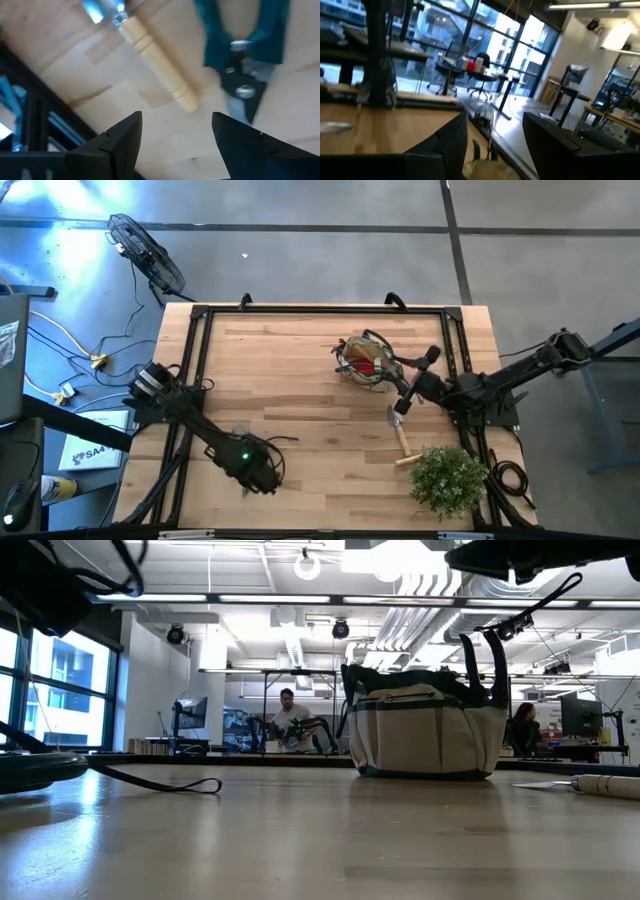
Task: Pick & Place Garden tools in Gardening bag
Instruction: Put the bottom left brown trowel into the light brown gardening bag
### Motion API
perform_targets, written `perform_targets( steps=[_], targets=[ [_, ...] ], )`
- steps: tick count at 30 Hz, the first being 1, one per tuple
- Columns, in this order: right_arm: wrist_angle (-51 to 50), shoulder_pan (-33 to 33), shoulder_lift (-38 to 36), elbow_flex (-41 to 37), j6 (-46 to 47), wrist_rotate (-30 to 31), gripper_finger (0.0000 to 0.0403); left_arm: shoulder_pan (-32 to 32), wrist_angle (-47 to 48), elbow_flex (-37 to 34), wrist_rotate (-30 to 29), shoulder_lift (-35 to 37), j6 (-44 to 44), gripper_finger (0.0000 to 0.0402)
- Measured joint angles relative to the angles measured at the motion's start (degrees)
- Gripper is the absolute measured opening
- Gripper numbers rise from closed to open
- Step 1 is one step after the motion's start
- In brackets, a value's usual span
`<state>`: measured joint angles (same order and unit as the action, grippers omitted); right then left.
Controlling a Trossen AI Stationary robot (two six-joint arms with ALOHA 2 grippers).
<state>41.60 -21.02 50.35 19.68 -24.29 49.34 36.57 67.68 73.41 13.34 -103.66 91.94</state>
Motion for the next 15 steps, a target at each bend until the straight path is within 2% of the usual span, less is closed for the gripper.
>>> perform_targets(
  steps=[2, 7, 10, 15],
  targets=[
    [-1.7, -0.4, 0.0, 0.0, 0.6, 0.1, 0.0179, -0.2, -0.4, 0.0, -1.1, 0.0, -0.3, 0.0232],
    [-2.4, -1.1, 0.0, 0.0, 0.4, 0.1, 0.0179, -0.2, -0.9, 0.0, -8.5, 0.0, -0.8, 0.0232],
    [-2.4, -1.1, 0.0, 0.0, 0.2, 0.1, 0.0179, -0.2, -2.0, 0.0, -5.9, 0.0, 5.0, 0.0232],
    [-2.8, -0.7, 0.0, 0.0, -1.2, -0.1, 0.0179, -0.2, -2.1, 0.0, -5.2, 0.0, 6.0, 0.0232]
  ],
)
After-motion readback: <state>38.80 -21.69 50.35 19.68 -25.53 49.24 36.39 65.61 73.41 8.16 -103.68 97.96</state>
